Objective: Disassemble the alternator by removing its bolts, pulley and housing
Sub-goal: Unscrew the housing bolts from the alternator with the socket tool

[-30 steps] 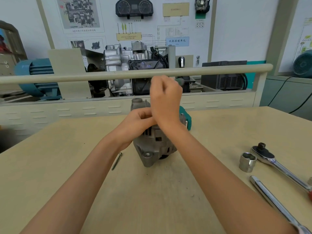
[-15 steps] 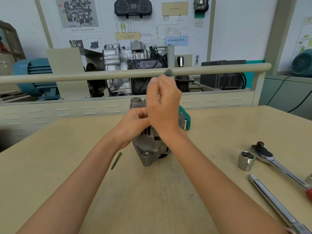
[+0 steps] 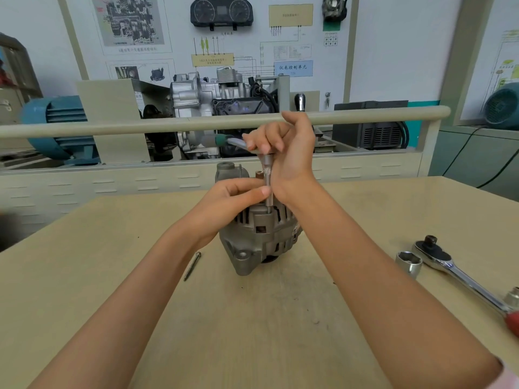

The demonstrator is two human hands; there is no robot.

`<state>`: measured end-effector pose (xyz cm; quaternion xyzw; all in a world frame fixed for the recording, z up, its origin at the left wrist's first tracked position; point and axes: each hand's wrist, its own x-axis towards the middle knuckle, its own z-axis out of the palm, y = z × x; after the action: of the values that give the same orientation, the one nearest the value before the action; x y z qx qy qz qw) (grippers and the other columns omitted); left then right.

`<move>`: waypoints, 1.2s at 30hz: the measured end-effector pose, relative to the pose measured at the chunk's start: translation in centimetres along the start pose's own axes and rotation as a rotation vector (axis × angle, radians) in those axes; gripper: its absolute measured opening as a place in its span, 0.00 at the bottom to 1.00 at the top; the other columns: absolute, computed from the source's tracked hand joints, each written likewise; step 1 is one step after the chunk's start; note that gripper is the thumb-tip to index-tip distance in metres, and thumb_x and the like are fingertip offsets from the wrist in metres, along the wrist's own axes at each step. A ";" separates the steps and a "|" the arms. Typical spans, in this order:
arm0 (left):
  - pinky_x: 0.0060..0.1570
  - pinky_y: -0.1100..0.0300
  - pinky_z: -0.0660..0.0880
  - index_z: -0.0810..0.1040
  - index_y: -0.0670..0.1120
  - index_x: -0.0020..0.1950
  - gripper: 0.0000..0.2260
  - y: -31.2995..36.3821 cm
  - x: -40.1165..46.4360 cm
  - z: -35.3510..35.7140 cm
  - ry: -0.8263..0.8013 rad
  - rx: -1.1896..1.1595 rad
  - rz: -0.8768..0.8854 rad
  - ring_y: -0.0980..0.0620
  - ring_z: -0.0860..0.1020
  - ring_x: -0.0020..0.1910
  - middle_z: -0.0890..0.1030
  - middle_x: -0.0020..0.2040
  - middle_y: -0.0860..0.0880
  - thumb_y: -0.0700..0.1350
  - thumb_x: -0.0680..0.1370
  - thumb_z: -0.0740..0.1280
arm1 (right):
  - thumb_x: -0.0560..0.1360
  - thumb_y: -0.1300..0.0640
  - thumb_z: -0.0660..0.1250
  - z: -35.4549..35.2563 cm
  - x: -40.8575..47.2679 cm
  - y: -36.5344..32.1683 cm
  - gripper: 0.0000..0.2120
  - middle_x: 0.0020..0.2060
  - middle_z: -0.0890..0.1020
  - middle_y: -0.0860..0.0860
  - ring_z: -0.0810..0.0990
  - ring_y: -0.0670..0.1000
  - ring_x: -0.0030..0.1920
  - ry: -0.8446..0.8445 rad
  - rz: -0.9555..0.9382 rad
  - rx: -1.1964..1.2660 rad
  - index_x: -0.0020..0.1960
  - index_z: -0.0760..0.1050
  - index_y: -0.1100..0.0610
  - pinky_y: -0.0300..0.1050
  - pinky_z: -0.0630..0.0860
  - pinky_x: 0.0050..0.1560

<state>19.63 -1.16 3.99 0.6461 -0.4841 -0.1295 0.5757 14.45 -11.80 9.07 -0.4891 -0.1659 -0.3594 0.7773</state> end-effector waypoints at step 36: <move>0.48 0.68 0.76 0.83 0.49 0.49 0.08 -0.2 0.2 0.2 0.049 0.015 0.001 0.58 0.82 0.48 0.85 0.45 0.54 0.48 0.74 0.67 | 0.80 0.60 0.48 0.4 -0.9 0.2 0.30 0.18 0.67 0.50 0.67 0.51 0.28 0.084 -0.084 -0.022 0.18 0.62 0.54 0.35 0.76 0.39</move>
<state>19.66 -1.50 3.88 0.6532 -0.4712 -0.1094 0.5825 14.02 -11.05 8.59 -0.4746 -0.1498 -0.4135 0.7624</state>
